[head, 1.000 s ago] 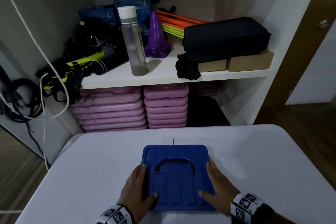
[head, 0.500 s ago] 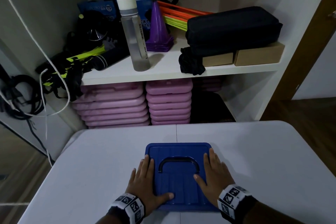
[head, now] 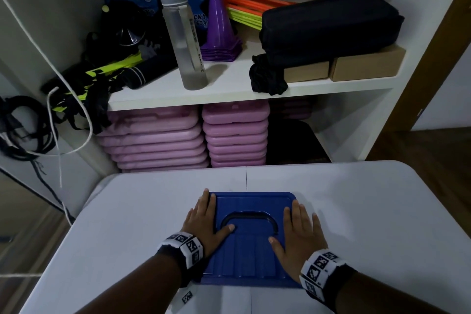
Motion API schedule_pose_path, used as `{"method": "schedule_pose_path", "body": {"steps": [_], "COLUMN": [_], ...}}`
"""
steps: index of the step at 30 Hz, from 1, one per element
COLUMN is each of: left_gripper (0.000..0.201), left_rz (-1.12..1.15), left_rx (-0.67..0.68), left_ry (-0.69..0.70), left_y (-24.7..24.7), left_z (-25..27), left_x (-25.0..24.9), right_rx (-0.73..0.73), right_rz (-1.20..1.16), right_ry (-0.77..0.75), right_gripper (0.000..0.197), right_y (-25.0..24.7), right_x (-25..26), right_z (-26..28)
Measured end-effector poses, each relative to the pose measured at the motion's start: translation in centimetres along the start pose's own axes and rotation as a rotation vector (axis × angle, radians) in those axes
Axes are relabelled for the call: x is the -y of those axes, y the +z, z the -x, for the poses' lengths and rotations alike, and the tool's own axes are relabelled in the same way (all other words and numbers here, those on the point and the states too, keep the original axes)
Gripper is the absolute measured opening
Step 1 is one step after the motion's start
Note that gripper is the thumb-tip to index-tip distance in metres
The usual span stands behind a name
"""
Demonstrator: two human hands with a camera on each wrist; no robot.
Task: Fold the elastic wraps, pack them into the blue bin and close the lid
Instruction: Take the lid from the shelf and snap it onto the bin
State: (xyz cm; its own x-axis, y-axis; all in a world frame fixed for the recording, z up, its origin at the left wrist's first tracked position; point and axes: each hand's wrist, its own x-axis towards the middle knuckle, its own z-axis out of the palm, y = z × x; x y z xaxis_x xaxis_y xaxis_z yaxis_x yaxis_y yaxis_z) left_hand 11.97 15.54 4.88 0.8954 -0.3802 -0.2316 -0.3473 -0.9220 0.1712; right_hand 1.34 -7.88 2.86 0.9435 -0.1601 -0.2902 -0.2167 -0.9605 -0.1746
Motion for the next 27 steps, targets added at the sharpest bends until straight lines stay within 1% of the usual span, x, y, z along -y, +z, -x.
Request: {"method": "schedule_pose_path", "body": {"steps": [5, 8, 10, 11, 13, 15, 16, 17, 19, 20, 21, 22, 23, 24, 27], "left_gripper": [0.119, 0.122, 0.122, 0.119, 0.105, 0.096, 0.094, 0.093, 0.091, 0.085, 0.070, 0.049, 0.029, 0.019, 0.013], "left_rz": [-0.026, -0.029, -0.017, 0.010, 0.175, 0.430, 0.568, 0.708, 0.984, 1.104, 1.223, 1.300, 1.336, 1.344, 1.271], "left_rx": [0.034, 0.058, 0.098, 0.123, 0.129, 0.055, 0.018, 0.009, 0.080, 0.134, 0.183, 0.204, 0.193, 0.157, -0.012], "left_ry": [-0.007, -0.010, -0.004, 0.001, 0.007, -0.038, -0.101, -0.196, -0.395, -0.455, -0.464, -0.438, -0.409, -0.399, -0.412], "left_y": [0.1, 0.0, -0.1, -0.3, -0.9, -1.1, -1.0, -0.6, 0.0, 0.5, 0.7, 0.8, 0.7, 0.6, 0.9], "left_z": [-0.1, -0.2, -0.3, -0.3, 0.1, 1.1, 1.6, 2.1, 3.0, 3.5, 4.1, 4.6, 5.0, 5.3, 5.3], "left_x": [0.2, 0.0, 0.3, 0.5, 1.4, 2.5, 3.3, 4.3, 5.7, 6.2, 6.2, 5.9, 5.4, 4.7, 4.4], "right_rx": [-0.034, -0.005, -0.035, -0.053, -0.045, -0.075, -0.086, -0.062, -0.021, -0.032, -0.024, -0.007, 0.007, 0.023, 0.047], "right_rz": [-0.015, -0.007, 0.029, 0.041, 0.074, 0.086, 0.103, 0.116, 0.094, 0.093, 0.111, 0.128, 0.128, 0.120, 0.116], "right_ry": [0.006, 0.001, -0.008, -0.012, 0.015, 0.027, 0.015, 0.003, -0.004, -0.001, 0.004, 0.017, 0.025, 0.026, 0.033], "right_gripper": [0.091, 0.091, 0.092, 0.094, 0.101, 0.105, 0.109, 0.113, 0.119, 0.121, 0.124, 0.126, 0.127, 0.128, 0.131], "right_y": [0.4, 0.3, -0.2, -0.3, -0.2, -0.5, -0.5, -0.5, -0.7, -0.9, -1.0, -1.0, -1.0, -1.3, -1.9], "right_x": [0.3, 0.2, 0.3, 0.2, -0.1, 0.1, 0.1, 0.0, 0.0, 0.1, 0.2, 0.3, 0.3, 0.4, 0.5], "right_z": [-0.3, -0.3, 0.0, 0.0, -0.1, 0.1, 0.1, 0.0, 0.1, 0.2, 0.3, 0.3, 0.3, 0.4, 0.5]}}
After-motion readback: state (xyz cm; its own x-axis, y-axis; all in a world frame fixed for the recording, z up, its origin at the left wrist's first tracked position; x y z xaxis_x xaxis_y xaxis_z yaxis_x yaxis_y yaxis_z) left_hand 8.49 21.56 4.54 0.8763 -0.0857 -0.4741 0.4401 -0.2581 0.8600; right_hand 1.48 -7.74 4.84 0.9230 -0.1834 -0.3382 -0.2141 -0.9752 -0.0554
